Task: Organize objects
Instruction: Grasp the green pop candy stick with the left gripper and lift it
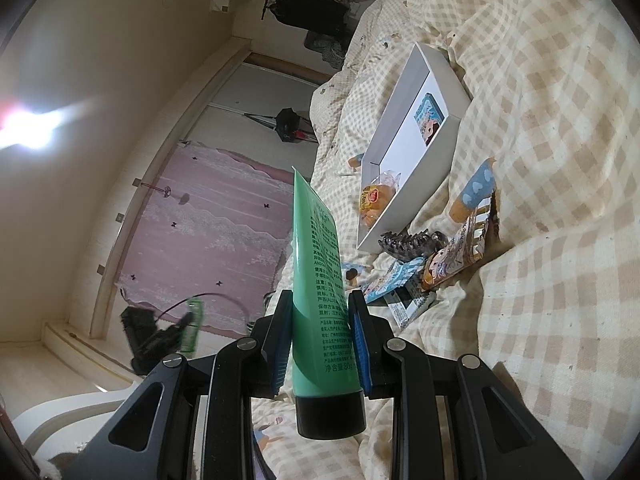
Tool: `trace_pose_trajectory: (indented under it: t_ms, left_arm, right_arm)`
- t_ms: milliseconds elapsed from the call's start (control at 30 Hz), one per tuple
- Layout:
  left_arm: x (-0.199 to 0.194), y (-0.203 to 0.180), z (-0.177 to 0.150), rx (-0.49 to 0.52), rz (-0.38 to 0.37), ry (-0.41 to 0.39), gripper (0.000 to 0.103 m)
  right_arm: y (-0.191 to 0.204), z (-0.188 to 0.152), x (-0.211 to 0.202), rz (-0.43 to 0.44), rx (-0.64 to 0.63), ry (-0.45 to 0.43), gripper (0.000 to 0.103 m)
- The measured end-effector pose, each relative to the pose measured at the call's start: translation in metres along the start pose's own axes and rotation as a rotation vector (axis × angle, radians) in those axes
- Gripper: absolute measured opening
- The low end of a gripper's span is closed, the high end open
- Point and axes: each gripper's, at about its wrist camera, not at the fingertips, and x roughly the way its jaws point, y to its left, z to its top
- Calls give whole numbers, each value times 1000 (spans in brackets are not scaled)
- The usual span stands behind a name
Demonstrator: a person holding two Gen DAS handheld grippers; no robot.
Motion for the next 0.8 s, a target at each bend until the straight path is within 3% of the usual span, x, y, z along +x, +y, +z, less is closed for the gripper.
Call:
trace_pose_trajectory:
  t_ms: [33,100,200,267,433,533,600,800]
  left_arm:
    - [-11,-2,3,33,69,-31,33]
    - [-18,-7,5,81,135,-47,33]
    - [1,-16,3,120,143,-12,33]
    - [33,-24,-4,115,98,42,33]
    - [127,-60,-30,73,-102,155,33]
    - [170,-77,-32,-54,-310,226,33]
    - [187,-94,-33,-70,-349,227,33]
    - [218,-122,-51,-75,-358,203,33]
  right_arm:
    - [0,-1,0,-1,1,1,29]
    - [0,0,-1,-2,2,1,29]
    - [0,0,-1,-2,2,1,29]
    - [0,0,-1,-2,2,1,29]
    - [-1,0,-1,-5,3,4,29]
    - [-2,0,0,-9,8,11,29]
    - [-2,0,1,-16,9,13,29]
    - [-3,0,2,-21,8,15,29]
